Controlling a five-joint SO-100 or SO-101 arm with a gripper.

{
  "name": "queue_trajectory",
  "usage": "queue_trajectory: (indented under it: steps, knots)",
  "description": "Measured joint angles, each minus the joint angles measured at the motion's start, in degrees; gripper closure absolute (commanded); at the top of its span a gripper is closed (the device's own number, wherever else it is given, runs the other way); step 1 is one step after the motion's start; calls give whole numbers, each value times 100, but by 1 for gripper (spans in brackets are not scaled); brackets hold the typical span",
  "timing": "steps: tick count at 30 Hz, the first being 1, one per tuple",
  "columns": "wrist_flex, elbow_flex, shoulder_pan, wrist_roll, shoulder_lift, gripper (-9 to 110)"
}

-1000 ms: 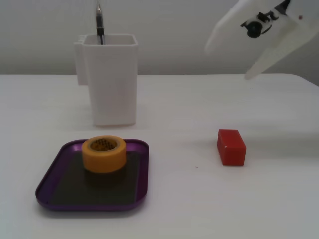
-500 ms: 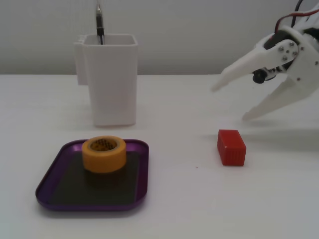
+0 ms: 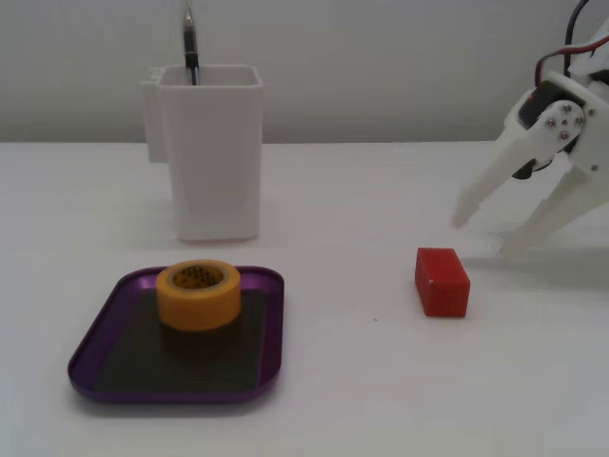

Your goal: Remove the cube from the box.

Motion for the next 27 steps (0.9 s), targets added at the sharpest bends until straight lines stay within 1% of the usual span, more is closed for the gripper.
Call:
queue_trajectory:
  steps: [6, 16, 27]
  knots:
    - [0, 0, -44, 158, 0, 101]
    - [35, 0, -721, 378, 0, 101]
    - [35, 0, -870, 378, 0, 101]
